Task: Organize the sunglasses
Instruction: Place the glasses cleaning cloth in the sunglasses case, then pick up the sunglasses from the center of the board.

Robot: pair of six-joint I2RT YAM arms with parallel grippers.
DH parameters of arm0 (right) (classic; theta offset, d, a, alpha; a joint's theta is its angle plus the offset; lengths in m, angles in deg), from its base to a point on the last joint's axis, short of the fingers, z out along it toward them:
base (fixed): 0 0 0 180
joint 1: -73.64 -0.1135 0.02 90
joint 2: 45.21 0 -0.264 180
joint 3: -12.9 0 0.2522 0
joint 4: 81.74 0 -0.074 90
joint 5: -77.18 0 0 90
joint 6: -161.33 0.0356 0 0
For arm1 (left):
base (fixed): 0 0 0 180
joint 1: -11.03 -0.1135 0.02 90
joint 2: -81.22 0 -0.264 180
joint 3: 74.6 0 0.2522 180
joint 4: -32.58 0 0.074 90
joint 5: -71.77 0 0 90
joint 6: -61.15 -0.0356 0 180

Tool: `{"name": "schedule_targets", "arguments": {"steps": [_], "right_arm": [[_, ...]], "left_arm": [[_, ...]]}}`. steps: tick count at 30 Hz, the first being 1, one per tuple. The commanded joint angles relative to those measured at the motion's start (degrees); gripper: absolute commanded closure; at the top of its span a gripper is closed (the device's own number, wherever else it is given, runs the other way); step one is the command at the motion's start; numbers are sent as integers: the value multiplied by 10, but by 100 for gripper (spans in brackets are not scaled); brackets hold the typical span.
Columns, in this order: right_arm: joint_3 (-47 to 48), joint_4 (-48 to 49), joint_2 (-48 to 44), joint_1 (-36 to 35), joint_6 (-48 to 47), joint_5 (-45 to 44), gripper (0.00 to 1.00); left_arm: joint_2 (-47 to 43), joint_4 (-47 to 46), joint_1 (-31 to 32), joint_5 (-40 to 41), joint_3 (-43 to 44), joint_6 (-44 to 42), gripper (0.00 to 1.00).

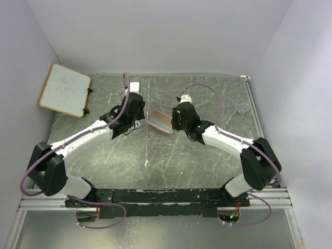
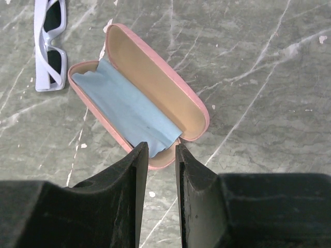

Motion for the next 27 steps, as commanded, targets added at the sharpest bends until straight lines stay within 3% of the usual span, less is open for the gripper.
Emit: {"name": "schedule_targets", "arguments": {"steps": [1, 13, 19, 27], "right_arm": [[-22, 26, -31, -5, 13, -13, 72], [-67, 63, -65, -30, 28, -6, 72], [-53, 87, -44, -41, 22, 23, 72], [-33, 122, 2, -54, 21, 73, 72]], "left_arm": [[5, 0, -6, 24, 48, -26, 63], [119, -77, -87, -24, 97, -56, 61], [175, -145, -165, -74, 82, -39, 62], [279, -160, -194, -87, 150, -78, 65]]}}
